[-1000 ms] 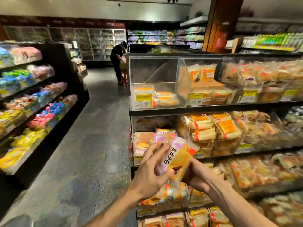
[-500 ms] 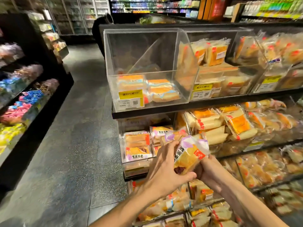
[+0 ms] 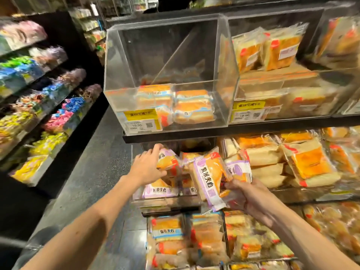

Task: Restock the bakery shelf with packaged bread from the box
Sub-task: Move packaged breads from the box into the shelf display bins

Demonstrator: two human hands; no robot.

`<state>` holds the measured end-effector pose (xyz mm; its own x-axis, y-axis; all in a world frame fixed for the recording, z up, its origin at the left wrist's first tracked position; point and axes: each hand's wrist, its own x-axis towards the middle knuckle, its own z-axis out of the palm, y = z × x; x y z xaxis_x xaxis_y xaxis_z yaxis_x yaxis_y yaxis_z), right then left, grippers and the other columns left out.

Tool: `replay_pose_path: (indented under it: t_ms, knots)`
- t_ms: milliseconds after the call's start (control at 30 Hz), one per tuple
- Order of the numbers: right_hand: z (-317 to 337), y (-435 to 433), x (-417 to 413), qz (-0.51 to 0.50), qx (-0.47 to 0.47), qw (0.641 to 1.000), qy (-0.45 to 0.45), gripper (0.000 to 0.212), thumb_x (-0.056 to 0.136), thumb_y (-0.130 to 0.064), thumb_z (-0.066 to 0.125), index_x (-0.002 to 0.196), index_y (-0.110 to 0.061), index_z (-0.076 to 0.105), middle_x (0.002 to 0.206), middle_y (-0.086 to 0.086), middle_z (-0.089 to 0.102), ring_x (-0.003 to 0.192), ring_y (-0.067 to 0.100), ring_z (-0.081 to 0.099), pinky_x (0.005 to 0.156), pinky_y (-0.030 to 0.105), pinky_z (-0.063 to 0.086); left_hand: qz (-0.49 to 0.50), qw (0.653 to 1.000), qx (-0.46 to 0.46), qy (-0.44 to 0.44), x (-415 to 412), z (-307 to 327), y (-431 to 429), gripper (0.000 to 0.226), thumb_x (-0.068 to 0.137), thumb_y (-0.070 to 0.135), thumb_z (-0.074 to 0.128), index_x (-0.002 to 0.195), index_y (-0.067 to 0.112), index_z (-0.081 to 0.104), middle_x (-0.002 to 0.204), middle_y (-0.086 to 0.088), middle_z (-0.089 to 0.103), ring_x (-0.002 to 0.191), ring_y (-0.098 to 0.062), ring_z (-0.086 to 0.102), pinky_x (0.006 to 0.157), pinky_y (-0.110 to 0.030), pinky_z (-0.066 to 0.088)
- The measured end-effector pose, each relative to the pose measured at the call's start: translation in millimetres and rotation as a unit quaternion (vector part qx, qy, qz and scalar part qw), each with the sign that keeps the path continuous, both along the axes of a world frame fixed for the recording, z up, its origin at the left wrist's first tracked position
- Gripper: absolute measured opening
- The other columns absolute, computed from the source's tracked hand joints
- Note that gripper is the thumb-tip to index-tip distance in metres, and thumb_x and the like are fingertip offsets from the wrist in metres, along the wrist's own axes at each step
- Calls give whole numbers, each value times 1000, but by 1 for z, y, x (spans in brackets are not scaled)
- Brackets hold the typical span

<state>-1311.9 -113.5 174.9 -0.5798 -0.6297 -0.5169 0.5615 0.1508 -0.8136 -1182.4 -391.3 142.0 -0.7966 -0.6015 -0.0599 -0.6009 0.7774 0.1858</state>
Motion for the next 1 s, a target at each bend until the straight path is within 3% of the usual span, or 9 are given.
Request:
replay_pose_path:
  t_ms: [133,233,400,533,700,833,900,967,1000]
  knots:
    - [-1,-2,4,3,0,1000,0,25,84,7,64,105,-6,61,81,16,72,55,22,66,50,34,57,-70,987,-104,-98,-18,-17,-14,68,85,42,61,142,22,28,131,-4,52,129,-26,45,115,-53,23]
    - [-1,-4,10,-10,3,1000,3,31,84,5,66,112,-6,60,95,22,73,64,24,68,62,39,58,-108,965,-183,-155,-21,-32,-21,68,91,36,58,149,23,25,142,-6,42,133,-27,39,115,-49,22]
    - [-1,-11,21,-24,4,1000,10,24,85,6,64,105,-6,59,88,19,73,59,25,67,62,40,59,-112,969,-174,-134,-19,-49,-23,77,84,9,64,148,22,24,139,-12,36,123,-30,39,98,-38,38]
    - [-2,-17,28,-29,4,1000,4,26,85,6,64,106,-7,57,88,19,72,60,26,68,62,39,58,-116,966,-187,-136,-18,-57,-20,87,81,0,63,152,21,18,138,-14,35,122,-30,39,100,-38,38]
    - [-2,-25,33,-43,0,999,-22,24,85,8,63,102,-8,57,78,15,72,55,23,67,50,35,57,-103,965,-195,-141,-23,-60,-25,87,81,0,65,150,19,17,143,-11,36,129,-28,37,104,-39,34]
    - [0,-28,26,-37,4,999,-40,28,84,6,65,109,-4,57,74,14,68,56,23,64,49,34,58,-113,983,-91,-110,-21,-51,-31,79,79,9,65,148,19,28,144,-8,38,137,-30,32,114,-43,26]
    - [1,-30,22,-27,5,999,-39,33,83,5,66,114,-3,57,83,17,68,63,26,65,51,35,58,-121,991,25,42,-19,-34,-28,64,84,10,61,143,22,41,141,-6,44,136,-28,36,115,-39,27]
    - [3,-35,20,-11,5,999,-41,34,83,4,66,115,-5,56,89,18,71,67,27,69,52,35,58,-92,957,198,194,-16,-8,-13,43,93,16,57,133,29,51,136,0,53,128,-18,48,110,-35,35]
    - [4,-38,20,-1,4,999,-42,34,84,4,66,115,-6,56,89,17,73,67,26,71,52,35,59,-78,927,298,213,-14,6,-2,37,96,25,58,131,32,51,134,2,55,123,-14,53,107,-33,40]
